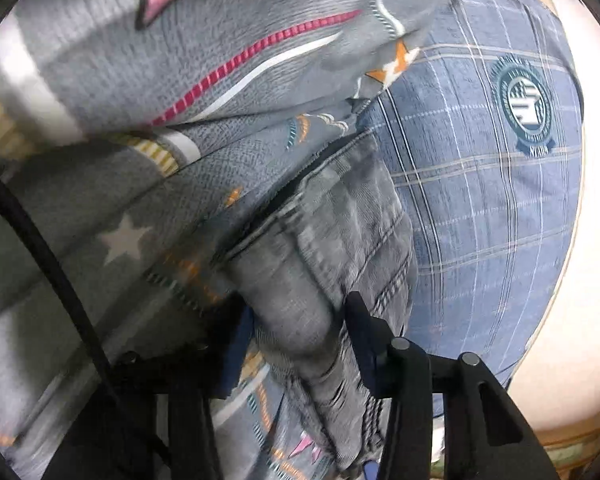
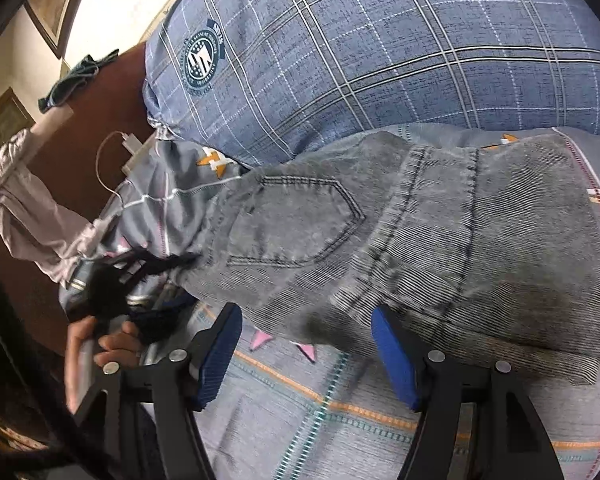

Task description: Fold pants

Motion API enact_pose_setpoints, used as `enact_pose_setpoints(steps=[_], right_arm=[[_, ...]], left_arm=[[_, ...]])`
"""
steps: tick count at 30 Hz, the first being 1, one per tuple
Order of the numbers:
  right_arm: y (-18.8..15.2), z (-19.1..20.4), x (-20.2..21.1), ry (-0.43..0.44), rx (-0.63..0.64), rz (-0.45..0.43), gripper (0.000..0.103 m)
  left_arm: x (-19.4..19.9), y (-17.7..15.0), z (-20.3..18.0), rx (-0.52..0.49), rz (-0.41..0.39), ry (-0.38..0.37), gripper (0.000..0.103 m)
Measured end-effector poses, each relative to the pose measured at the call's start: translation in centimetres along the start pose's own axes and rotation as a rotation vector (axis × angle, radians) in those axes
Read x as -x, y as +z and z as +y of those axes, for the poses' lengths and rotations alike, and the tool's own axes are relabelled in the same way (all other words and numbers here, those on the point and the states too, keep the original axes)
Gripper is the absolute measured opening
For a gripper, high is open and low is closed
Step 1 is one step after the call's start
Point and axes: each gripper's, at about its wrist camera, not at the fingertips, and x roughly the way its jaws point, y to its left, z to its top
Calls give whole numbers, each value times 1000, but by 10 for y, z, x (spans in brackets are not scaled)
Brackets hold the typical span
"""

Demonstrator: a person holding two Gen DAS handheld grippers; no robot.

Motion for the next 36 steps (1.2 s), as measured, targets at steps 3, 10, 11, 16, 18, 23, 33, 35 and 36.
enact_pose_setpoints(steps=[3, 10, 11, 16, 18, 23, 33, 35, 36], right_arm=[[11, 10, -6, 8, -10, 7, 71], [64, 58, -37, 127, -12, 98, 71], [71, 62, -40, 140, -12, 107, 71], [116, 82, -65, 192, 18, 213, 71], [129, 88, -73, 193, 48, 246, 71], [148, 118, -96, 195, 199, 383, 71], [150, 161, -116, 6, 492, 480, 67], [145, 158, -119, -69, 514, 495, 37], [143, 156, -119, -87, 520, 497, 34]], left_arm=[[-2, 3, -3, 0, 4, 22, 38], [8, -16, -53, -265, -113, 120, 14], [11, -25, -70, -362, -153, 147, 14], [10, -84, -135, -788, -292, 227, 13], [9, -109, -149, -922, -320, 241, 13], [6, -147, -165, -1106, -350, 250, 12], [8, -174, -171, -1240, -338, 236, 12], [9, -175, -171, -1245, -316, 226, 12], [4, -174, -171, -1242, -301, 218, 12]])
